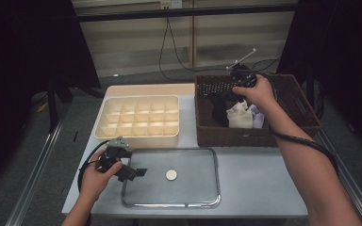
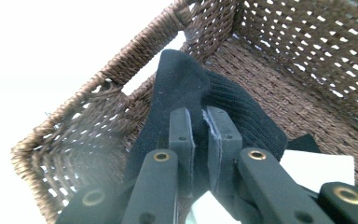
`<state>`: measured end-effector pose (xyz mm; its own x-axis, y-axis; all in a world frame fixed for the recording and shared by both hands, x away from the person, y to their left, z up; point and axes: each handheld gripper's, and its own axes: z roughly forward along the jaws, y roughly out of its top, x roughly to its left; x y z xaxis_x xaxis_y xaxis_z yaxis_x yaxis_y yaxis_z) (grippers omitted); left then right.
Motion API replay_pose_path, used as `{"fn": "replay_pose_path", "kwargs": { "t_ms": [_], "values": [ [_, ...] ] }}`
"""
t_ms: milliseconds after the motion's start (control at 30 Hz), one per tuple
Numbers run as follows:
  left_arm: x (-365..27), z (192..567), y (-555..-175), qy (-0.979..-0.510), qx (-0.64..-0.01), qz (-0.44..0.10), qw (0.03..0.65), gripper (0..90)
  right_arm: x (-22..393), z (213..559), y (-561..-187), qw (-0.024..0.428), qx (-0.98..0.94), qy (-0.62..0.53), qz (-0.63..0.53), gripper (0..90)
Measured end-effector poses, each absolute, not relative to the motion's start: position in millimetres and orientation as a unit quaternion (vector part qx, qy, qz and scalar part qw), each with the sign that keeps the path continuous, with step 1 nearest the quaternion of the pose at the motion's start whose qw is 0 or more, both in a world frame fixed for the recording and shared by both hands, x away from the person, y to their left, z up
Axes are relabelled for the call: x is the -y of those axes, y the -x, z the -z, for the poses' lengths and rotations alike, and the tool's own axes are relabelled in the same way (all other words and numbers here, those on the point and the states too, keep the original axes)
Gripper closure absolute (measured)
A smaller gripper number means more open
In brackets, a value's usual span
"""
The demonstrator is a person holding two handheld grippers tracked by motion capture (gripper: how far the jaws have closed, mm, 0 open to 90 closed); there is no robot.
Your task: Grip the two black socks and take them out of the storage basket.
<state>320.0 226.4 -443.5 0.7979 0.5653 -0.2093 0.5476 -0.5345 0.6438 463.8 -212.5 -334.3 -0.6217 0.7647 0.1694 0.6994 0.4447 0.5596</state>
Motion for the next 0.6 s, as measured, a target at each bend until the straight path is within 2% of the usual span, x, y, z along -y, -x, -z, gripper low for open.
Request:
{"fn": "replay_pose_path", "kwargs": {
  "t_ms": [600],
  "values": [
    [-224, 442, -319, -0.874, -0.313, -0.010, 0.371, 1.9, 214, 302, -449, 0.052, -0.850, -0.425, -0.308, 81.3]
  ]
}}
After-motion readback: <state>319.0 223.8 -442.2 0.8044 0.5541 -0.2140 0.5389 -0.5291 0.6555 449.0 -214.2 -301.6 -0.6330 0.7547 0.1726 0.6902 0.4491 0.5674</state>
